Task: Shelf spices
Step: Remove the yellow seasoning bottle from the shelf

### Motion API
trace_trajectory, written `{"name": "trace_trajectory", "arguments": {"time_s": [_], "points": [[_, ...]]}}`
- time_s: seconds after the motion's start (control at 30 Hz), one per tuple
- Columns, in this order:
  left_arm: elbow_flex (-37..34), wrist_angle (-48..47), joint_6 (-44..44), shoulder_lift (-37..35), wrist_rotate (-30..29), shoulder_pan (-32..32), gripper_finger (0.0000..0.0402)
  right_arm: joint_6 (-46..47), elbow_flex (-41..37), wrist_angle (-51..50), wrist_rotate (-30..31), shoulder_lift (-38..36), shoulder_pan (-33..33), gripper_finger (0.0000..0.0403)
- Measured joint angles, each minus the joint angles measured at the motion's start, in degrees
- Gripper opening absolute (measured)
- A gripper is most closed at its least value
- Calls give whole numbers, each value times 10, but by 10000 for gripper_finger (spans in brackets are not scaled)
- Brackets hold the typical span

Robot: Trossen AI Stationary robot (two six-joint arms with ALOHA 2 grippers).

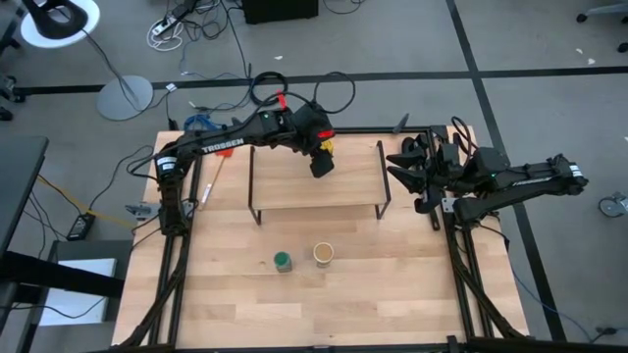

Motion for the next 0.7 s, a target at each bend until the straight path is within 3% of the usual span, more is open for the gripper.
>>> {"name": "trace_trajectory", "arguments": {"time_s": [0.3,0.53,0.7], "points": [[19,30,-57,-16,115,-33,211,-1,0,1,0,0,0,137],[85,32,-38,-18,114,-136,211,-6,0,1,0,0,0,137],[84,30,-9,-19,57,-218,211,-21,0,10,0,0,0,137]]}}
